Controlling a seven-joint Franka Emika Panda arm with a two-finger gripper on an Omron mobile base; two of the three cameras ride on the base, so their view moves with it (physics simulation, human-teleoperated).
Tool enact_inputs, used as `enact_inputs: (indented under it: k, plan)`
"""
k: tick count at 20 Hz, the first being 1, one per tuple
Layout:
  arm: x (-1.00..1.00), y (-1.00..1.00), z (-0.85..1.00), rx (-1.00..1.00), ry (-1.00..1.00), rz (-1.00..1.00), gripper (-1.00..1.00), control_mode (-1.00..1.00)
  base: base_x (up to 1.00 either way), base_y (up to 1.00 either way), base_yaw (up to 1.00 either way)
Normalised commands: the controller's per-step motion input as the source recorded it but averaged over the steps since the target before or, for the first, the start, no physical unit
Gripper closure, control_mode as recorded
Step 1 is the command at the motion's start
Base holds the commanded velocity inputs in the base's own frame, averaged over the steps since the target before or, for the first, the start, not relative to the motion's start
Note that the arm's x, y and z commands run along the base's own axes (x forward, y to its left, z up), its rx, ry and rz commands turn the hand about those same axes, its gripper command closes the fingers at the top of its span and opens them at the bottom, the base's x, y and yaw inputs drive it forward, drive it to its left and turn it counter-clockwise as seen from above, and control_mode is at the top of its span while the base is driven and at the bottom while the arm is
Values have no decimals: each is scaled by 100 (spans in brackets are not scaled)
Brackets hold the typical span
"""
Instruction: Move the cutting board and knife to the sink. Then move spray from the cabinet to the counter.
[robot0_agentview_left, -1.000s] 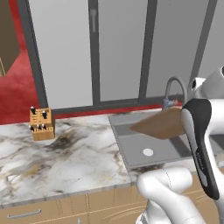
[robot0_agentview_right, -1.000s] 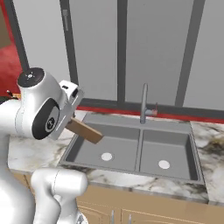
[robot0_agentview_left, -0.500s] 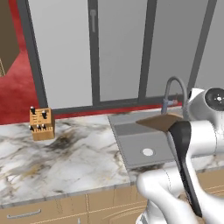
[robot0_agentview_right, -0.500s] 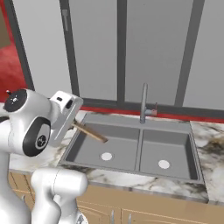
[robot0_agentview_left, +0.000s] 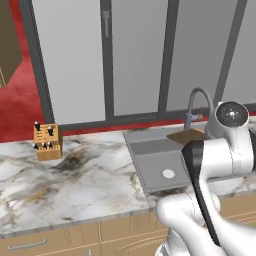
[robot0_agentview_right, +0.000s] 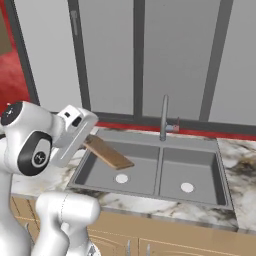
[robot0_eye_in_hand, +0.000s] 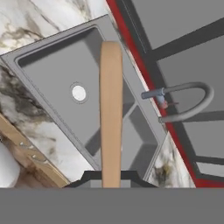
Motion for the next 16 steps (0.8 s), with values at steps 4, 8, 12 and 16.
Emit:
enact_inputs:
  k: [4,8,12,16]
  plan:
    - [6,-8,-18,0,-1,-13,100,-100,0,0,0]
    - [11,-14,-23,0,-2,-12,100,-100,0,0,0]
    - [21,4,-46,-3,-3,-5,100,-100,0,0,0]
    - [28,26,-47,-6,-4,0,100,-100,0,0,0]
